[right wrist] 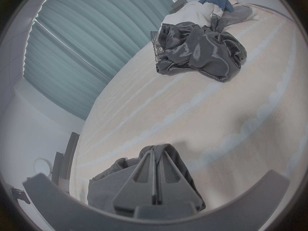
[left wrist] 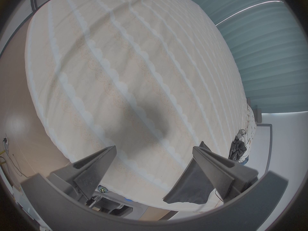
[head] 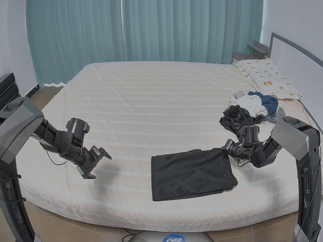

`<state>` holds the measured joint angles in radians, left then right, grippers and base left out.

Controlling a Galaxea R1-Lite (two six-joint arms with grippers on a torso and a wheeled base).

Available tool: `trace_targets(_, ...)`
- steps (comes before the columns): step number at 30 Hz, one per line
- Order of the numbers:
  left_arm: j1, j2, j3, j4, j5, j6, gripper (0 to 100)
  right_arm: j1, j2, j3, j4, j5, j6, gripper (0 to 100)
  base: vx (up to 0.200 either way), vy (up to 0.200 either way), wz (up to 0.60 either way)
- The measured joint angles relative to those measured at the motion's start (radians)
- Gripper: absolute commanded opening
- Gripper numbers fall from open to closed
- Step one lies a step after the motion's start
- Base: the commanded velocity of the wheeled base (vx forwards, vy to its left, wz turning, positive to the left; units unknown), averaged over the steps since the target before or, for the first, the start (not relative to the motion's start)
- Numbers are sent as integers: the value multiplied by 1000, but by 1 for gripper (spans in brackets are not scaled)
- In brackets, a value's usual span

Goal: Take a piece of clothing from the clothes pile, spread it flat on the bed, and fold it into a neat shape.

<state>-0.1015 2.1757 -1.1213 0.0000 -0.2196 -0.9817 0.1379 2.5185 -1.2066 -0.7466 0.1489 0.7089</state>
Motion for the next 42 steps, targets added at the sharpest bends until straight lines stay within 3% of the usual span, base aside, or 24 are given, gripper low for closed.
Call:
trace_targets(13,-1,0,0,0,-1,0,100,-1,-65,93,-9,8,-18,100,0,0,0)
trace_targets(21,-1,0,0,0,-1,0,100,0,-166,387,-63,51,-95,100,0,0,0)
trace_targets(27,-1,0,0,0,-1,1,100,5,-221,621,-228,73,-140,100,0,0,0)
trace_targets(28,-1,0,0,0,-1,1,100,6,-227,647,-255,75,-145,0,0,0,0)
trace_targets(42,-1,0,1,0,0,1,100,6,-269,801,-302,80,-159,0,0,0,0)
